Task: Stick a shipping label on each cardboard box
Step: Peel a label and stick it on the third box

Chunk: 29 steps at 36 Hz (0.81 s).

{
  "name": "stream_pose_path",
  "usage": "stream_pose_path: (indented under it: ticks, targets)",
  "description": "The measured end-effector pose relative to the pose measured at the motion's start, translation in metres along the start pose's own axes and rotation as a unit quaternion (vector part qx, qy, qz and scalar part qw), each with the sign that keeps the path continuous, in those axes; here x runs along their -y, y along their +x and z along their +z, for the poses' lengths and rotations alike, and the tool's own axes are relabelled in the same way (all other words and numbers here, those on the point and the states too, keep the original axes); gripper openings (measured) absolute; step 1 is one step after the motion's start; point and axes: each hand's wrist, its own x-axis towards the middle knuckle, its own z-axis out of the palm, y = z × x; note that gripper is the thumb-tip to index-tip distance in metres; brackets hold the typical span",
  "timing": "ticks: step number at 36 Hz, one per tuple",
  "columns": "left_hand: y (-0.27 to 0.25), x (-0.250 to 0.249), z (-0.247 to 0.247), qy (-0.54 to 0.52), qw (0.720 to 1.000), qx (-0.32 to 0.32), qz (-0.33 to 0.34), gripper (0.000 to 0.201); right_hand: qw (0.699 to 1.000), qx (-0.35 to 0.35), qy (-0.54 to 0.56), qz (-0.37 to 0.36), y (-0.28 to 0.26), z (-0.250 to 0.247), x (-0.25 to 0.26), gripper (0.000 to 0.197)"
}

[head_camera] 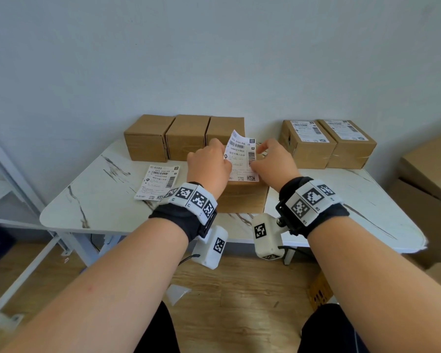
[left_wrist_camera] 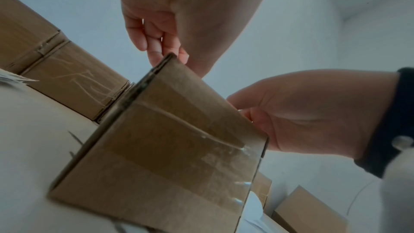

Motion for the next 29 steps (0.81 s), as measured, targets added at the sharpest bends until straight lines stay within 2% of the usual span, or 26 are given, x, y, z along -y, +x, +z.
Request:
stream_pose_path:
  ticks: [4, 9, 13, 17, 22, 29]
  targets:
    - [-0.001, 0.000, -0.002, -0.018, 1.000, -0.007, -0.004, 0.016, 0.999, 0.013, -0.031, -0.027, 0.000, 0.001, -0.002, 0.021]
    - [-0.001, 0.001, -0.003, -0.052, 0.999, 0.006, -0.011, 0.013, 0.998, 0.034, -0.036, -0.046, 0.000, 0.003, -0.004, 0.037]
    - [0.000, 0.007, 0.001, -0.041, 0.999, -0.017, 0.001, 0.007, 0.999, 0.033, -0.015, -0.030, 0.000, 0.003, -0.005, 0.039]
    - [0.001, 0.011, -0.001, -0.044, 0.997, -0.036, 0.059, 0.011, 0.999, 0.029, -0.014, -0.023, 0.001, 0.003, -0.005, 0.037]
    - [0.003, 0.006, -0.005, 0.027, 0.989, 0.024, 0.142, 0.024, 0.999, 0.027, -0.008, -0.020, 0.003, 0.001, -0.005, 0.034]
    - [0.012, 0.009, -0.003, 0.034, 0.986, 0.140, 0.089, 0.037, 0.999, 0.030, 0.008, -0.018, 0.006, 0.001, -0.008, 0.034]
